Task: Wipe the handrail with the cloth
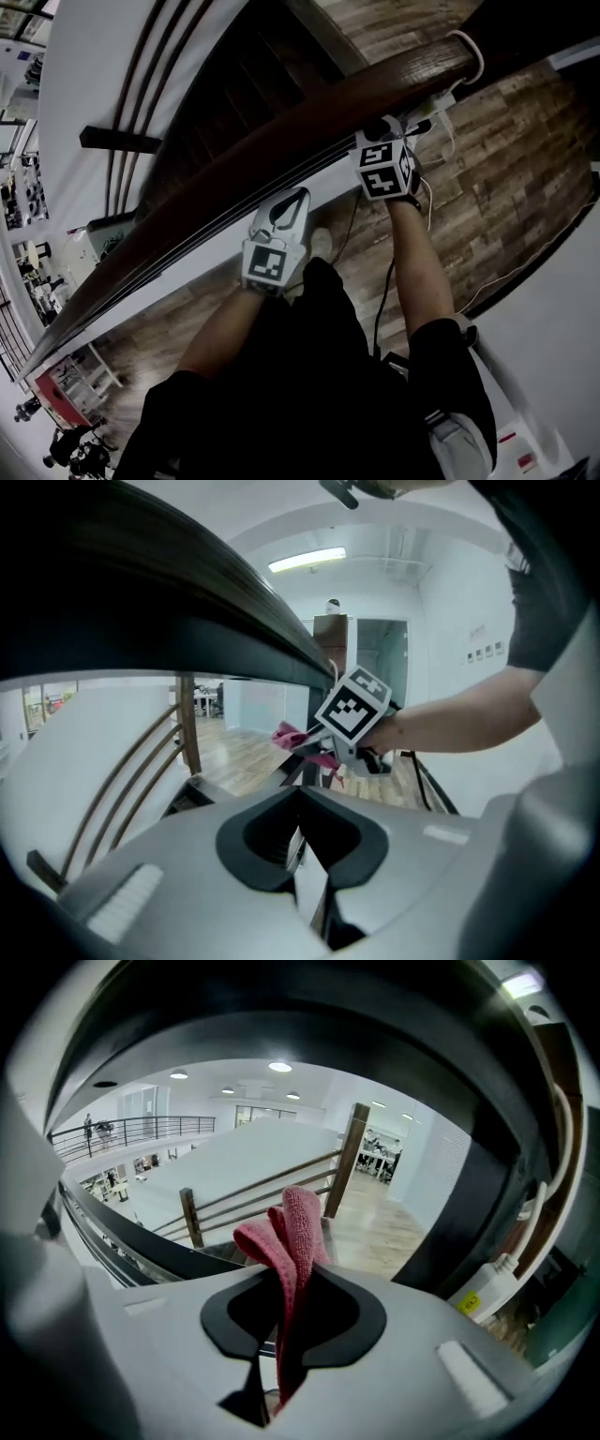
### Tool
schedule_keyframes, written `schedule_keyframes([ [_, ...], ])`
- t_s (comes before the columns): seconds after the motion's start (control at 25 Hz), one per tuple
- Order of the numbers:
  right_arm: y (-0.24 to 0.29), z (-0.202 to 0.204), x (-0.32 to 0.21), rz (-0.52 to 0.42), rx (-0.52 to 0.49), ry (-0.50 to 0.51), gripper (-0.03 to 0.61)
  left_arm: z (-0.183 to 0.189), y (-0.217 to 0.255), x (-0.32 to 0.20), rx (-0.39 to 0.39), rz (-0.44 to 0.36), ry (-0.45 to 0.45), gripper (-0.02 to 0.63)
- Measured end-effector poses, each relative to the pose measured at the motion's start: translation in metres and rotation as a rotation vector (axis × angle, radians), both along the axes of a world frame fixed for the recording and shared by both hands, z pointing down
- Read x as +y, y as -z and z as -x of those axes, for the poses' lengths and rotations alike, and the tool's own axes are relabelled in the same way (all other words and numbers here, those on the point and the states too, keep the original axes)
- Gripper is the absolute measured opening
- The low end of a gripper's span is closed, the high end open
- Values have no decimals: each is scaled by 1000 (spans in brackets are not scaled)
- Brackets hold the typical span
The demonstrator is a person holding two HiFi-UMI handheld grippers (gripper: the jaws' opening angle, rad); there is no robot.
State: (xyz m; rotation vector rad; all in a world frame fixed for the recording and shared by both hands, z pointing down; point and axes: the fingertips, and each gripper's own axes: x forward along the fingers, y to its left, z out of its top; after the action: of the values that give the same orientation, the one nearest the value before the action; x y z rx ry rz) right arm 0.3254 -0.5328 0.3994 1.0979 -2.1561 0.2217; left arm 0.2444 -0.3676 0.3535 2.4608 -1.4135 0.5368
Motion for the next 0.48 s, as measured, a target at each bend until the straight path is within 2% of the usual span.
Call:
schedule_keyframes([
  [0.16,-2,22,20,6,17,59,52,13,-3,4,20,23,94,0],
  [0.48,-4,54,46,19,18,135,52,39,-12,15,102,53,190,0],
])
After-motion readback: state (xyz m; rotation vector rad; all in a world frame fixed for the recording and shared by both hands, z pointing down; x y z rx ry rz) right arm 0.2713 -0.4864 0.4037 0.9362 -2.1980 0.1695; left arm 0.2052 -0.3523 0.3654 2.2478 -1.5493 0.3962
